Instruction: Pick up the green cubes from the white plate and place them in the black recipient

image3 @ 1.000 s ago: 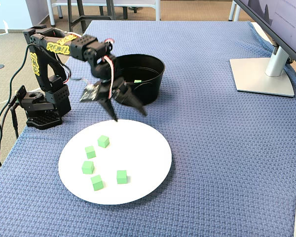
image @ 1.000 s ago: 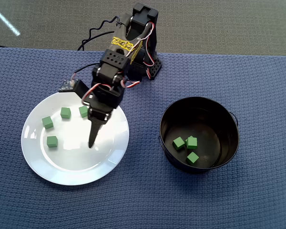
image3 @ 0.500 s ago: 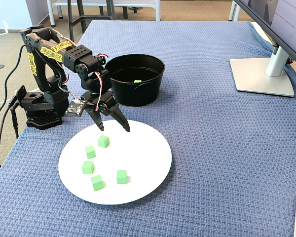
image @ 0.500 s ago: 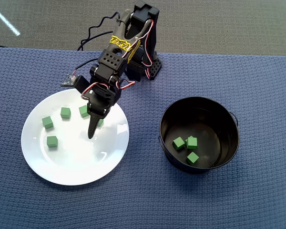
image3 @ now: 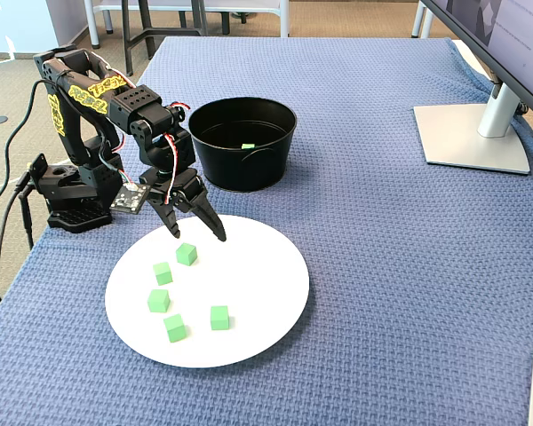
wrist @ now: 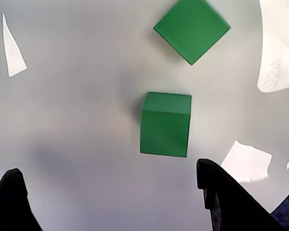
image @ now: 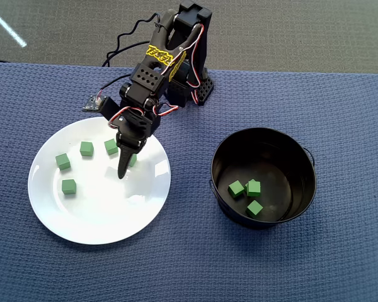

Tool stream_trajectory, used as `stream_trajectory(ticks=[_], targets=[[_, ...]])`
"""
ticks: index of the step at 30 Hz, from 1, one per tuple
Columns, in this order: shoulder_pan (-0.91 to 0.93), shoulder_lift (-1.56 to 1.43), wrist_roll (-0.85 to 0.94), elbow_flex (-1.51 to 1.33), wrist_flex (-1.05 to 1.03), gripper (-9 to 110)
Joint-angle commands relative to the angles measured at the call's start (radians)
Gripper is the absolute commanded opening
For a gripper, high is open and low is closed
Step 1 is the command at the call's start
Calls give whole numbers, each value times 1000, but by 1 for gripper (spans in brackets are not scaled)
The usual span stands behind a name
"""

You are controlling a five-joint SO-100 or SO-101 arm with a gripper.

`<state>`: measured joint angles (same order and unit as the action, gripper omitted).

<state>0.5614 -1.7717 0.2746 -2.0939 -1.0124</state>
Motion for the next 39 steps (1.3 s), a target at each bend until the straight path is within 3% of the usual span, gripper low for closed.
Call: stream_trajectory(ticks=[1, 22, 25, 29, 39], targets=[[31, 3, 38, -2, 28, 40], [69, 124, 101, 3, 155, 37], [69, 117, 110, -12, 176, 25], [69, 117, 107, -18, 190, 0], [64, 98, 114, -38, 193, 0]])
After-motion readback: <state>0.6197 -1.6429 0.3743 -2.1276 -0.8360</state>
